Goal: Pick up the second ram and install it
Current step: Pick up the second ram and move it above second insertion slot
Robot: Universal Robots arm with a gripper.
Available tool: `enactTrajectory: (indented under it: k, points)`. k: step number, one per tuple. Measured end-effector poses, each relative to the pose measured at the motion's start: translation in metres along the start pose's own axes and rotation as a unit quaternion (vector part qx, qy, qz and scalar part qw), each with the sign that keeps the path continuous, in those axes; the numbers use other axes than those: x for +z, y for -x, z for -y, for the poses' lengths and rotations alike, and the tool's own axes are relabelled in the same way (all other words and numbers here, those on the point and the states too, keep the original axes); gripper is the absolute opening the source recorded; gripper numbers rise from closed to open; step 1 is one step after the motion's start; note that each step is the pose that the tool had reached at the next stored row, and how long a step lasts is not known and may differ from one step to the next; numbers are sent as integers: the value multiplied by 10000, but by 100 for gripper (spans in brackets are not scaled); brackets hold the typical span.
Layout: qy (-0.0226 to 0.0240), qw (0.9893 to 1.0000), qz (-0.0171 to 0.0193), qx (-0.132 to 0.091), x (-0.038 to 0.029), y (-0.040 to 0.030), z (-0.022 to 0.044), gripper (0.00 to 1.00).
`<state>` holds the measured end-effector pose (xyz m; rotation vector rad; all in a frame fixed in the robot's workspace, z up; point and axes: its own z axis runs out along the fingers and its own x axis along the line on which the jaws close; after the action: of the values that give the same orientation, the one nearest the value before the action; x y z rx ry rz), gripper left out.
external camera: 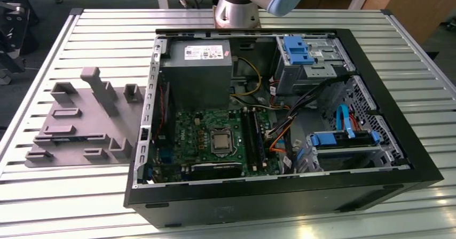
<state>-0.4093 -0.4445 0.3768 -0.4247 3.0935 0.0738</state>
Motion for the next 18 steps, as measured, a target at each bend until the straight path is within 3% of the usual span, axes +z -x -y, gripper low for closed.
enactTrajectory:
  k: [8,18]
  points:
    - [10,9991,-19,-416,0,-10,-3,11]
    - [23,9955,-42,-942,2,-14,-4,11]
